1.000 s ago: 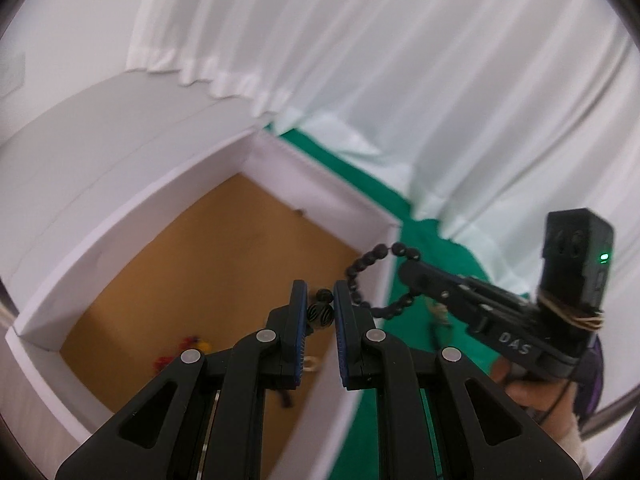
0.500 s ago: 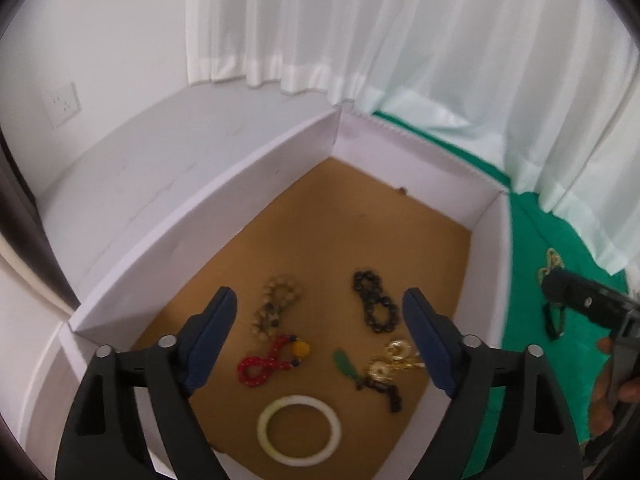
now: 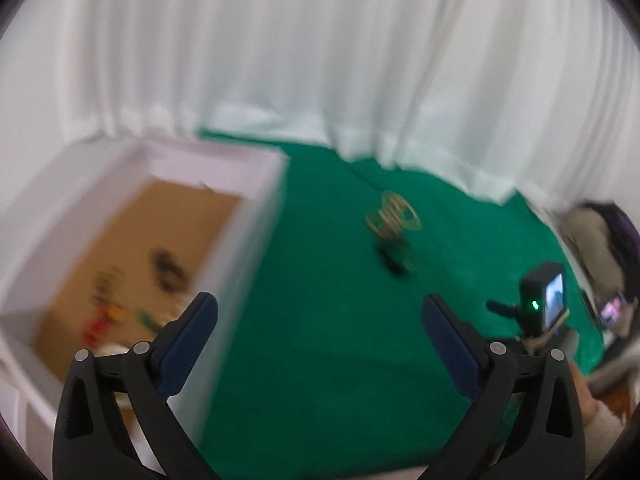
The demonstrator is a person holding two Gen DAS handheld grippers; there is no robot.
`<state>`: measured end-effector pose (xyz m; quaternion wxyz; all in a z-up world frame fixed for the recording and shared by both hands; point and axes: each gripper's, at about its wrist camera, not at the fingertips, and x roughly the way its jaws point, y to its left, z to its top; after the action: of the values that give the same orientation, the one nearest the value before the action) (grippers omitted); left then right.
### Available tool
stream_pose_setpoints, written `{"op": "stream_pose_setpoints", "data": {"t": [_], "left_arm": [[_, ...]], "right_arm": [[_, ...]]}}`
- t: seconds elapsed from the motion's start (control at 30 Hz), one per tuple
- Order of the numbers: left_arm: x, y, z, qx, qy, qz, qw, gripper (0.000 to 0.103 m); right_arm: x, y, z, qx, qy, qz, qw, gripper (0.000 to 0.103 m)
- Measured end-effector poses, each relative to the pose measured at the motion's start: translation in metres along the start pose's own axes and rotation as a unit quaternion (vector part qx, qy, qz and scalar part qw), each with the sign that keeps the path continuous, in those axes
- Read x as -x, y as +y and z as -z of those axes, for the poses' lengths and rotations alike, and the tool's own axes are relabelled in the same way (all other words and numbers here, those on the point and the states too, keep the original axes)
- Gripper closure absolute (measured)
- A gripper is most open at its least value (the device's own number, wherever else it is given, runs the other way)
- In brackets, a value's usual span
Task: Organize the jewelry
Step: 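Withdraw both tools from the box back over the remaining jewelry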
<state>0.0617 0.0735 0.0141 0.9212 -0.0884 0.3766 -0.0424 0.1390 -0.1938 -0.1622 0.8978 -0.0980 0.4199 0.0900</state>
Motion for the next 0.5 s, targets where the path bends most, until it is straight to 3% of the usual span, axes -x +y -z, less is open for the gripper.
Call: {"op": "stream_pose_setpoints", "data": {"t": [0.1, 0.23, 0.37, 0.5], "left_arm": [[-0.04, -0.027, 0.023, -0.001, 0.05, 0.017, 0.9986, 0.001], [-0.098, -0.041, 0.039, 0.01, 0.086, 0.006, 0.9963, 0.001], [-0.156, -0.035, 0.036, 0.025, 0.087, -0.03, 0.9954, 0.002], [-0.177, -0.031, 0.039, 0.016, 0.077, -0.063, 0.9949, 0.002]], "right_arm": [[-0.017, -0.05, 0.036, -0.056, 0.018, 0.047, 0.997, 0.019], [-0.025, -0.091, 0.058, -0.112, 0.013, 0.064, 0.991, 0.019], [-0.026, -0.112, 0.065, -0.112, -0.007, 0.099, 0.989, 0.019], [-0.032, -0.129, 0.067, -0.141, -0.01, 0.073, 0.987, 0.016]]}}
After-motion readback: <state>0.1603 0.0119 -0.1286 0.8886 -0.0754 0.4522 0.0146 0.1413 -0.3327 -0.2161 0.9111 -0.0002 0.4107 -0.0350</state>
